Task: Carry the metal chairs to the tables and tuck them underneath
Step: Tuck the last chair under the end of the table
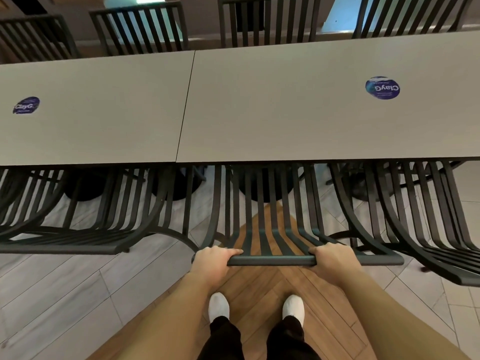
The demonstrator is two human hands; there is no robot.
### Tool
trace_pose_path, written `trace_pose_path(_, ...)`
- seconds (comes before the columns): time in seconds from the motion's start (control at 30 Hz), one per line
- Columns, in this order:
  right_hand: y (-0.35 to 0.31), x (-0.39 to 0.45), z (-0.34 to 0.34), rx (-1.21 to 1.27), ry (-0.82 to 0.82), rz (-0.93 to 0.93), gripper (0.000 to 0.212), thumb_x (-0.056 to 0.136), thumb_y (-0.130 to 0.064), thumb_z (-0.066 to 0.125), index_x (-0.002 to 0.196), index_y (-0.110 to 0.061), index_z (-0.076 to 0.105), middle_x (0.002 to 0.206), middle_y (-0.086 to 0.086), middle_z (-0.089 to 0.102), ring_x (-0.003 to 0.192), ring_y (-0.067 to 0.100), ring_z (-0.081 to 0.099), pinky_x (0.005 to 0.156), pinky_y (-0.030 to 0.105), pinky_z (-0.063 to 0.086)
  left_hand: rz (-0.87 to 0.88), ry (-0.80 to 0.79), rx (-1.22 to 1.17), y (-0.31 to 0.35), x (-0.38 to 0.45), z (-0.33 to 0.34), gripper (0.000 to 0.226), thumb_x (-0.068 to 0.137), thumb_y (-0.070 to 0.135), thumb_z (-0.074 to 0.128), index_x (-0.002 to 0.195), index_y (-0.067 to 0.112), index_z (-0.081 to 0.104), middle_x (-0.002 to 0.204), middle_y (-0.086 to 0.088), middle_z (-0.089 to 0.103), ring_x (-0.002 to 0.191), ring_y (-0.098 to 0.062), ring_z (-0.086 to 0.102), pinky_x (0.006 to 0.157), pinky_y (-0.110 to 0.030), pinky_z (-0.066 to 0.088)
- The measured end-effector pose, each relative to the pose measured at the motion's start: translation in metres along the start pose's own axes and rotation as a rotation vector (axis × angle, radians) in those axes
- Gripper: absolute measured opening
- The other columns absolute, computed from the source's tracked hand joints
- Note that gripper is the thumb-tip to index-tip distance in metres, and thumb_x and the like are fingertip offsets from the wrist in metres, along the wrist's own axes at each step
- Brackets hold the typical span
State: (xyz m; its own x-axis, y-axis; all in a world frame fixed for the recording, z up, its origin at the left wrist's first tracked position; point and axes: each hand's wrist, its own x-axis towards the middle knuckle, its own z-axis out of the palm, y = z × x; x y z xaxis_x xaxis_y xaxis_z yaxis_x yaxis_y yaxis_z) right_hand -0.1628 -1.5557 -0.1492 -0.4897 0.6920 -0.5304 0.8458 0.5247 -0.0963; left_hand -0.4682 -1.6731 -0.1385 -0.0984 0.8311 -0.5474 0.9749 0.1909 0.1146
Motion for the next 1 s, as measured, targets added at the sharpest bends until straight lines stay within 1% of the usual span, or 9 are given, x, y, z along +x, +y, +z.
trace_pose_path(0.07, -0.008, 0.002, 0.001, 0.014, -0.001, 0.009, 0.03, 0.098, -0.057, 0.05, 0.111, -0.036, 0.067, 0.088, -0.013, 0.063, 0.082, 0.008, 0.061, 0.073, 0.026, 0.051, 0.0, -0.011, -0.006, -0.009, 0.001, -0.001, 0.056, 0.107, 0.026, 0.055, 0.151, 0.056, 0.04, 0.12, 0.006, 0.07, 0.103, -0.016, 0.07, 0.084, -0.033, 0.058)
trace_pose_path(0.17, -0.024, 0.006, 0.006, 0.017, 0.017, 0.01, 0.034, 0.095, -0.062, 0.049, 0.103, -0.034, 0.068, 0.084, -0.012, 0.061, 0.08, 0.012, 0.063, 0.071, 0.031, 0.052, -0.019, -0.024, -0.018, -0.026, 0.0, -0.007, 0.055, 0.106, 0.028, 0.056, 0.15, 0.057, 0.041, 0.122, 0.008, 0.07, 0.106, -0.016, 0.069, 0.085, -0.032, 0.057)
trace_pose_path(0.27, -0.041, 0.01, 0.008, 0.02, 0.043, 0.005, 0.031, 0.096, -0.06, 0.051, 0.101, -0.033, 0.067, 0.081, -0.012, 0.057, 0.081, 0.015, 0.063, 0.065, 0.032, 0.044, -0.024, -0.025, -0.004, -0.041, -0.002, -0.013, 0.056, 0.106, 0.025, 0.056, 0.151, 0.057, 0.041, 0.124, 0.008, 0.069, 0.11, -0.017, 0.067, 0.089, -0.032, 0.056)
trace_pose_path(0.33, -0.047, 0.012, 0.009, 0.018, 0.052, 0.003, 0.032, 0.096, -0.059, 0.052, 0.102, -0.032, 0.067, 0.082, -0.011, 0.057, 0.082, 0.016, 0.065, 0.066, 0.032, 0.045, -0.03, -0.024, 0.005, -0.045, -0.002, -0.015, 0.055, 0.107, 0.026, 0.055, 0.15, 0.057, 0.041, 0.123, 0.008, 0.069, 0.109, -0.016, 0.067, 0.088, -0.031, 0.055)
trace_pose_path(0.47, -0.045, 0.013, 0.011, 0.028, 0.059, 0.001, 0.028, 0.097, -0.054, 0.051, 0.105, -0.032, 0.068, 0.087, -0.01, 0.065, 0.082, 0.016, 0.064, 0.07, 0.032, 0.049, -0.037, -0.023, 0.036, -0.043, -0.001, -0.013, 0.056, 0.107, 0.024, 0.053, 0.151, 0.056, 0.04, 0.125, 0.006, 0.069, 0.108, -0.017, 0.068, 0.087, -0.032, 0.056)
trace_pose_path(0.57, -0.038, 0.012, 0.011, 0.056, 0.045, -0.005, 0.027, 0.096, -0.055, 0.051, 0.106, -0.036, 0.068, 0.086, -0.012, 0.064, 0.081, 0.012, 0.063, 0.072, 0.031, 0.052, -0.044, -0.03, 0.039, -0.037, 0.001, -0.008, 0.058, 0.107, 0.02, 0.053, 0.153, 0.054, 0.039, 0.124, 0.004, 0.069, 0.106, -0.018, 0.069, 0.088, -0.032, 0.058)
trace_pose_path(0.67, -0.026, 0.01, 0.01, 0.057, 0.048, 0.01, 0.03, 0.096, -0.057, 0.052, 0.112, -0.037, 0.068, 0.089, -0.013, 0.066, 0.083, 0.01, 0.063, 0.076, 0.03, 0.055, -0.045, -0.032, 0.014, -0.026, 0.002, 0.0, 0.06, 0.108, 0.018, 0.052, 0.153, 0.054, 0.038, 0.122, 0.003, 0.069, 0.104, -0.017, 0.07, 0.087, -0.033, 0.06)
trace_pose_path(0.8, -0.028, 0.008, 0.007, 0.046, 0.045, 0.031, 0.029, 0.098, -0.053, 0.052, 0.115, -0.036, 0.068, 0.093, -0.012, 0.067, 0.087, 0.011, 0.063, 0.078, 0.029, 0.054, -0.031, -0.05, -0.006, -0.026, 0.005, 0.003, 0.061, 0.107, 0.017, 0.053, 0.153, 0.054, 0.039, 0.122, 0.003, 0.069, 0.103, -0.017, 0.07, 0.087, -0.034, 0.061)
trace_pose_path(1.0, -0.037, 0.006, 0.003, 0.052, 0.041, 0.053, 0.035, 0.097, -0.06, 0.051, 0.113, -0.034, 0.068, 0.094, -0.011, 0.067, 0.088, 0.012, 0.063, 0.076, 0.029, 0.052, -0.001, -0.07, 0.016, -0.034, 0.004, -0.004, 0.064, 0.105, 0.015, 0.053, 0.153, 0.054, 0.038, 0.123, 0.004, 0.07, 0.101, -0.018, 0.07, 0.085, -0.033, 0.06)
